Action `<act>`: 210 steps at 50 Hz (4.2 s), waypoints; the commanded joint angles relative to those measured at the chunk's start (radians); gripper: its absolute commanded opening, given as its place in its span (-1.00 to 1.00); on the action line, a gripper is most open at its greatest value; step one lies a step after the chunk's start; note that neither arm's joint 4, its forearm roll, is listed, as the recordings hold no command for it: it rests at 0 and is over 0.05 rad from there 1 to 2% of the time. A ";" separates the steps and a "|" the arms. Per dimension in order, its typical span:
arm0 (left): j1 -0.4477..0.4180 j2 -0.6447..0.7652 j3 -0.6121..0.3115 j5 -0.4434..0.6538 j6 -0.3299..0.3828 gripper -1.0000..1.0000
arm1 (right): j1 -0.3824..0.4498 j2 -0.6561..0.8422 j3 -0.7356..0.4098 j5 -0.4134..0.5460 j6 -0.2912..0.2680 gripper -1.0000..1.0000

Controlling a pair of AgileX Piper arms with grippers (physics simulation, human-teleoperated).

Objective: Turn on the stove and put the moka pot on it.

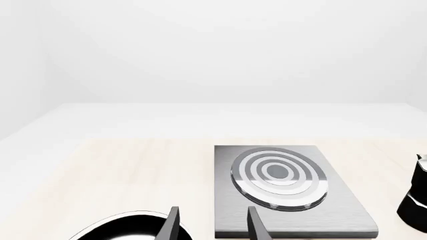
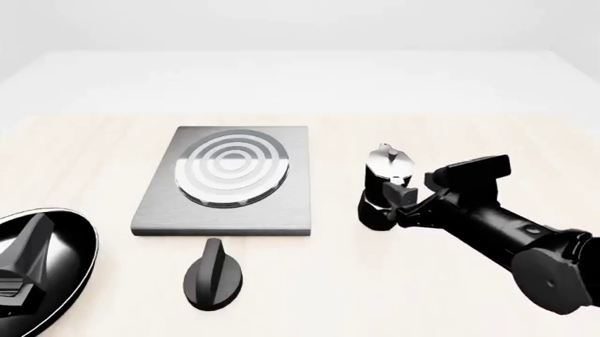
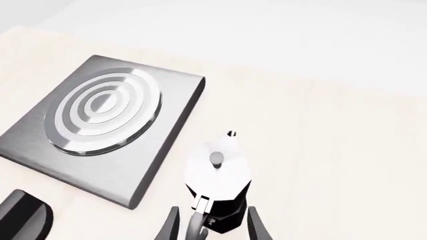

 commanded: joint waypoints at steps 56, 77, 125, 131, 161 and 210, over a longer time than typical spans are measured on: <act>0.000 0.000 0.000 0.000 0.000 1.00 | 0.036 -0.123 -0.063 0.055 -0.113 -1.00; 0.000 0.000 0.000 0.000 0.000 1.00 | 0.212 0.056 -0.561 0.370 -0.105 -1.00; 0.000 0.000 0.000 0.000 0.000 1.00 | 0.314 0.536 -1.032 0.443 -0.074 -1.00; 0.000 0.000 0.000 0.000 0.000 1.00 | 0.341 0.542 -1.033 0.438 -0.064 -1.00; 0.000 0.000 0.000 0.000 0.000 1.00 | 0.343 0.668 -1.064 0.413 -0.029 -1.00; 0.000 0.000 0.000 0.000 0.000 1.00 | 0.420 0.113 -0.742 0.513 -0.119 1.00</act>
